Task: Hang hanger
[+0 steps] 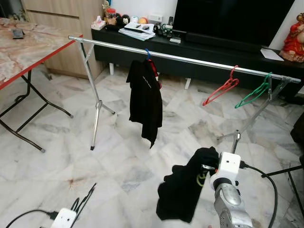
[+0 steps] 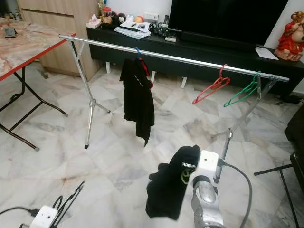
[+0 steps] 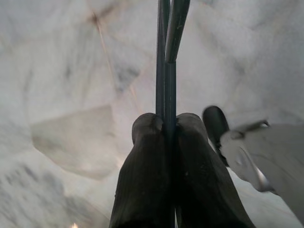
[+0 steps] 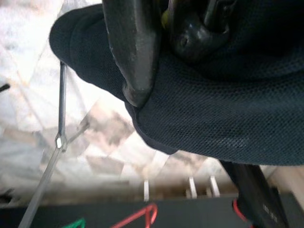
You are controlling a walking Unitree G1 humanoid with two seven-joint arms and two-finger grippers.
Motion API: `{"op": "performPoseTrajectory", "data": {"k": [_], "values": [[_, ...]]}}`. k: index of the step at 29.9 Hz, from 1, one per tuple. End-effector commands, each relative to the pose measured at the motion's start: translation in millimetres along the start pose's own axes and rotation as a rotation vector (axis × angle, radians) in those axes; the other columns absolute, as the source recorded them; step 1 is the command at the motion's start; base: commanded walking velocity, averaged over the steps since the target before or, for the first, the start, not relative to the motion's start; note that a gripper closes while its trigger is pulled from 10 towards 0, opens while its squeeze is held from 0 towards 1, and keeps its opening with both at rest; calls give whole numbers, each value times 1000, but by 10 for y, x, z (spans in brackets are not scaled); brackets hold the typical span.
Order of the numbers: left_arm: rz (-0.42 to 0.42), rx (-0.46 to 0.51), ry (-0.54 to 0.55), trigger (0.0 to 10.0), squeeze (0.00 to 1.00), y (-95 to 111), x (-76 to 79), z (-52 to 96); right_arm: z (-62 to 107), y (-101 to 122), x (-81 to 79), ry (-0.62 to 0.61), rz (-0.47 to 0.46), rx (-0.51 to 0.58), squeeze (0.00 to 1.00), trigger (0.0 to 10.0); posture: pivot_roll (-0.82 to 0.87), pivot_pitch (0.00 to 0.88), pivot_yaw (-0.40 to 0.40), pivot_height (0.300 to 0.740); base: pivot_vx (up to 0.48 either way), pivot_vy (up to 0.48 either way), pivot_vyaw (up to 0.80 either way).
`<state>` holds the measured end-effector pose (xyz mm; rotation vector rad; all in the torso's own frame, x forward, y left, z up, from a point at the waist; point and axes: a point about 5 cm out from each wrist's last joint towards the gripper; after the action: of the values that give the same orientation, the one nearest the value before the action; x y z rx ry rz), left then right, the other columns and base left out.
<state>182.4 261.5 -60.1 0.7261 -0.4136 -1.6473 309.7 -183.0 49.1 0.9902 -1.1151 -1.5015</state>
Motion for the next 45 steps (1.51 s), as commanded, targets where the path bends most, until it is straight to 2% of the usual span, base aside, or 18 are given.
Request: {"op": "performPoseTrajectory", "data": {"k": [1, 5, 11, 12, 15, 18, 22, 27, 28, 29, 31, 37, 39, 45], "values": [[59, -24, 31, 10000, 0, -109, 19, 21, 34, 176, 35, -29, -18, 106, 0, 0, 105, 67, -90, 740, 0, 0, 0], [108, -31, 45, 10000, 0, -188, 51, 39, 157, 212, -1, -5, -11, 158, 0, 0, 93, 56, -73, 740, 0, 0, 0], [203, -45, 60, 10000, 0, -268, 57, 61, 478, 319, 40, -28, 65, 280, 0, 0, 82, 33, -38, 740, 0, 0, 0], [206, -52, 63, 10000, 0, -283, 54, 65, 560, 341, 73, -47, 100, 292, 0, 0, 83, 30, -33, 740, 0, 0, 0], [203, -55, 64, 10000, 0, -291, 50, 67, 621, 369, 109, -67, 122, 303, 0, 0, 86, 23, -20, 740, 0, 0, 0], [196, -55, 57, 10000, 0, -294, 46, 68, 748, 468, 183, -104, 202, 343, 0, 0, 81, 9, -3, 740, 0, 0, 0], [188, -61, 51, 10000, 0, -321, 32, 81, 817, 418, 199, -112, 206, 321, 0, 0, 86, 3, 5, 740, 0, 0, 0], [190, -77, 64, 10000, 0, -378, 6, 104, 805, 281, 202, -131, 189, 252, 0, 0, 81, 4, 7, 740, 0, 0, 0], [184, -85, 60, 10000, 0, -401, 9, 112, 804, 269, 175, -117, 190, 241, 0, 4431, 82, 0, 7, 740, 0, 0, 0], [163, -88, 51, 10000, 0, -410, 13, 115, 798, 269, 159, -108, 195, 238, 0, 10000, 81, 0, 6, 740, 0, 0, 0], [137, -92, 41, 10000, 0, -425, 17, 122, 793, 265, 141, -100, 200, 235, 0, 10000, 77, 0, 5, 740, 0, 0, 0], [171, -102, 59, 10000, 0, -473, 4, 142, 797, 200, 118, -87, 190, 215, 0, 10000, 68, 0, 5, 740, 0, 0, 0], [177, -98, 52, 10000, 0, -469, 38, 137, 807, 155, 76, -34, 239, 211, 0, 10000, 69, 0, 1, 740, 0, 0, 0], [206, -86, 70, 10000, 0, -441, 70, 121, 801, 153, 180, -66, 241, 200, 0, 10000, 50, 0, -21, 740, 0, 0, 0]]}}
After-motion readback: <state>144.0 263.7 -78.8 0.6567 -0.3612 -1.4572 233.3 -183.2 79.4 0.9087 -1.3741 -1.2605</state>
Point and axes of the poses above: a point about 5 cm out from each wrist's last joint towards the gripper, its own z axis pointing back from the gripper into the wrist, its own y axis along the axis of the wrist's last joint, x = y × z, and after that the axes turned 3 degrees about z, right-handed
